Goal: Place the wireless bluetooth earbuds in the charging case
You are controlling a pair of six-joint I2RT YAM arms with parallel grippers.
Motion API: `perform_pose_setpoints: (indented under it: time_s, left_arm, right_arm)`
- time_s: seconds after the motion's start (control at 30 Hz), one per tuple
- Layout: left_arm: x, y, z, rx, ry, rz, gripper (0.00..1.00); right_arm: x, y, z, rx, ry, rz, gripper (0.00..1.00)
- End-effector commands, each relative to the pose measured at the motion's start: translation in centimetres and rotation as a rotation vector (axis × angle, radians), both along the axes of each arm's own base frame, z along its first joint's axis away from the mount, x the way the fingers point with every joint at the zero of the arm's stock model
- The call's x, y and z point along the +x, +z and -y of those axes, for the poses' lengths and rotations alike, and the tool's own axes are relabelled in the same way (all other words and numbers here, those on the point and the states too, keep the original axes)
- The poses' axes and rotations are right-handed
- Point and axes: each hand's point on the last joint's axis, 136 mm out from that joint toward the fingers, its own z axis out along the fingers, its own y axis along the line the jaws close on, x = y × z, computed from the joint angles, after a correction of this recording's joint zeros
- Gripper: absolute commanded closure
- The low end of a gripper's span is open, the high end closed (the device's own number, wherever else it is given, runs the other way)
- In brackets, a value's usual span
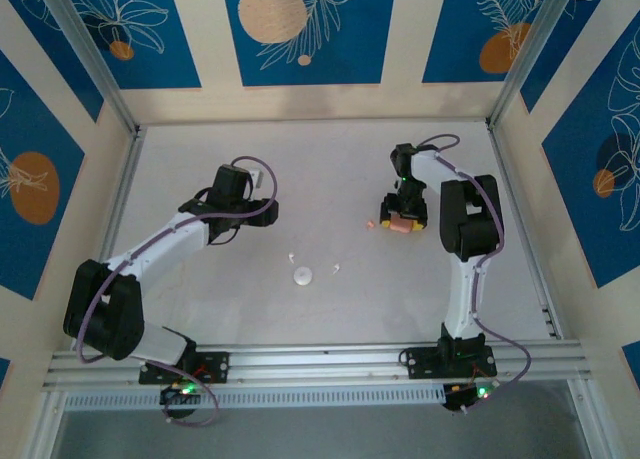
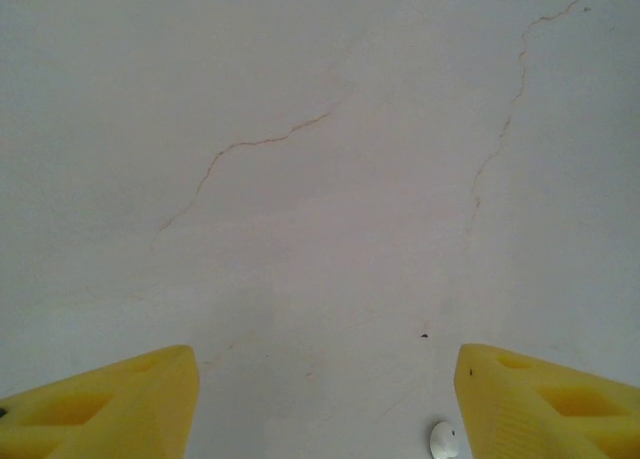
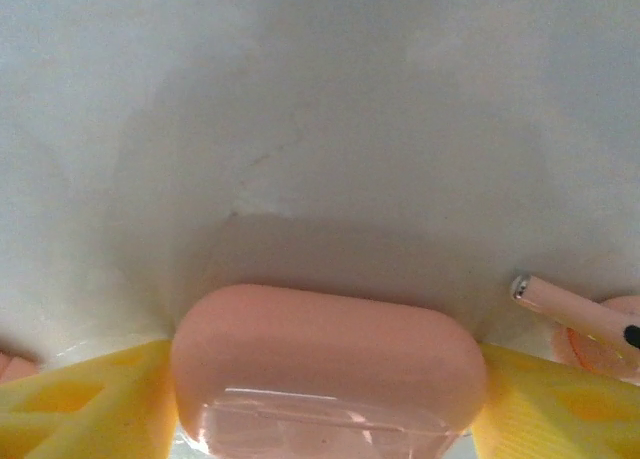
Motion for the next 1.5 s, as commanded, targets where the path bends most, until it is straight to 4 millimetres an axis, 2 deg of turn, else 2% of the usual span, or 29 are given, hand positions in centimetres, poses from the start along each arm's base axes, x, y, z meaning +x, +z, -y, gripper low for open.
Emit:
perform_pose_setpoints:
  time_s: [0.0,0.13,0.33,0.5,0.6,0.8,1.0,1.3,1.47]
  left_arm:
    - [0.4,0.7,0.5,-0.019,0.007,0.013,0.32]
    - [0.4,0.8,0.4,-0.016,0.008,0.013,0.33]
    - [0.1,1.5,0.7,-0.034,-0.01,0.025,0.33]
    - [-0.8,3.1,2.0,-0.085,-0.087,0.089,0.35]
    - [-1.4,4.2,2.6,-0.1,-0.117,0.157,0.4]
    - [-3.0,6.3,4.0,-0.11,-0.194,0.314,0.41]
    - [-4.5,7.4,6.1,-0.139,-0.291,0.435,0.44]
    - [-6.6,8.5,10.0,-0.21,-0.434,0.585,0.49]
    - [-7.7,8.9,11.2,-0.226,-0.478,0.656,0.5]
  right_arm:
    - [0.4,-0.6,-0.5,0.008,0.036,-0.006,0.33]
    - [0.5,-0.3,-0.8,0.028,0.035,0.009,0.4]
    - [0.8,0.9,-1.3,0.059,0.019,0.076,0.42]
    - [0.8,3.5,-2.3,0.107,-0.001,0.18,0.43]
    - [0.3,5.1,-3.1,0.146,-0.011,0.247,0.44]
    - [-0.7,9.4,-5.8,0.349,-0.081,0.376,0.43]
    - [-1.7,13.5,-7.6,0.502,-0.088,0.51,0.44]
    - [-4.0,16.2,-10.8,0.679,-0.069,0.617,0.45]
    - [-5.0,17.6,-12.6,0.762,-0.052,0.666,0.46]
